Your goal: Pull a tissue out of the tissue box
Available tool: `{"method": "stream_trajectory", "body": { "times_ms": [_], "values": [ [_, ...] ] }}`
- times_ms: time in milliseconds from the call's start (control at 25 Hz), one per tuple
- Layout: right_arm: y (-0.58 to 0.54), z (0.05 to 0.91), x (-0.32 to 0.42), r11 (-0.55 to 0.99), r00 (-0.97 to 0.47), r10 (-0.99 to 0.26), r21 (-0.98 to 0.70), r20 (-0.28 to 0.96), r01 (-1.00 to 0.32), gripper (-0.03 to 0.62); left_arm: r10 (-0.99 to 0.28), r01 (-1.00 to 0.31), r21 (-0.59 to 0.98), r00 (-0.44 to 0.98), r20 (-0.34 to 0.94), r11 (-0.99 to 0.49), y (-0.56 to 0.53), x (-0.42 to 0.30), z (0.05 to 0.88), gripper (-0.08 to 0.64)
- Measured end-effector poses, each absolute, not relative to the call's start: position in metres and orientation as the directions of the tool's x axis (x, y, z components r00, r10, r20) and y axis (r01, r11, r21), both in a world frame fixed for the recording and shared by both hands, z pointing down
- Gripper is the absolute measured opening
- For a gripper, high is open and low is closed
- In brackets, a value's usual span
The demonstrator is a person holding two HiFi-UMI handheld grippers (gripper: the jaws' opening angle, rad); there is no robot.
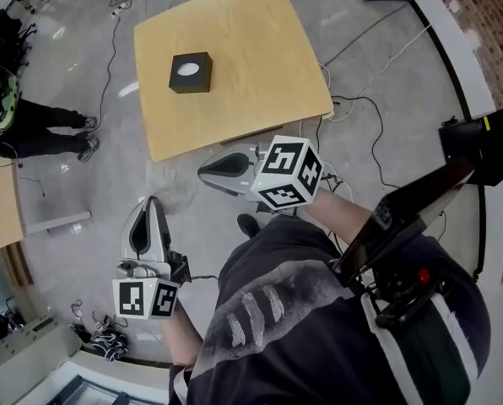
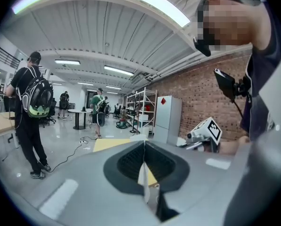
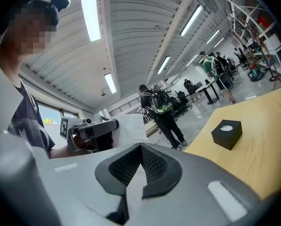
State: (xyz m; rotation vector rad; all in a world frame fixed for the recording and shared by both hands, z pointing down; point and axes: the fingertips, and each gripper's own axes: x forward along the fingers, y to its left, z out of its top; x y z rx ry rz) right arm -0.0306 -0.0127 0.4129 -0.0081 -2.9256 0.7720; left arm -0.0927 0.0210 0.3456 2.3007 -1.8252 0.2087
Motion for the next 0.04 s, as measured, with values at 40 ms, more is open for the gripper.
{"method": "stream_trajectory", "body": {
  "times_ms": [40],
  "values": [
    [-0.0093,0.4106,-0.0358,0.876,-0.993,0.039,-0.482,0.108,-0.018,-0.002,-0.947,-0.974,0.064,0.224,0.230,-0.215,0.0252,-0.0968,0.3448,0.000]
  ]
}}
